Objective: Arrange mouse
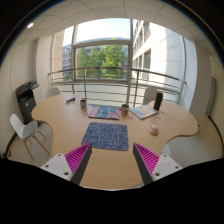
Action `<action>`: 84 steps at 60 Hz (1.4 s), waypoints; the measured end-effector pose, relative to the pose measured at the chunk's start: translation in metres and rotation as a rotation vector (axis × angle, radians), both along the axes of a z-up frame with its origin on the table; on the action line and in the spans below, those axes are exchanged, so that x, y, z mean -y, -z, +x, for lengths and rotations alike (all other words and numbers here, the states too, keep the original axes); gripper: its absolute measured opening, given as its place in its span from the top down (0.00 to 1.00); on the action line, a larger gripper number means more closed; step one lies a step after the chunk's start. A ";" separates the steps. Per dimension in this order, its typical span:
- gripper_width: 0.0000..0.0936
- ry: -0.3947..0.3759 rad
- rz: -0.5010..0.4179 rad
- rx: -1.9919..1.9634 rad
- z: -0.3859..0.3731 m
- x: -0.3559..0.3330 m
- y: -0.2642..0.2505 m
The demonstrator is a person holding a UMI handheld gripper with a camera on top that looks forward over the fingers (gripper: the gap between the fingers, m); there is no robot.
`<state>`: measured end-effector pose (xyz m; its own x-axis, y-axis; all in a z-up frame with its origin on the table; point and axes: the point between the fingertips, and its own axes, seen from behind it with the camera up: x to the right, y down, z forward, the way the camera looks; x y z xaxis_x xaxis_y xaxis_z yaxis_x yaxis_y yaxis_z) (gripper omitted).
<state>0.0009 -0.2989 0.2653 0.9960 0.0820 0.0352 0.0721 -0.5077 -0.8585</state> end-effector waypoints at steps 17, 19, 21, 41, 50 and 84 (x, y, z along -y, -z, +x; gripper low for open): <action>0.10 0.108 -0.175 -0.014 0.103 -0.045 0.106; 0.10 0.122 -0.188 -0.012 0.122 -0.056 0.121; 0.09 0.135 -0.201 -0.007 0.141 -0.068 0.137; 0.09 0.213 -0.164 0.014 0.291 -0.268 0.231; 0.09 0.217 -0.135 0.012 0.322 -0.350 0.256; 0.55 0.218 -0.103 0.014 0.335 -0.404 0.271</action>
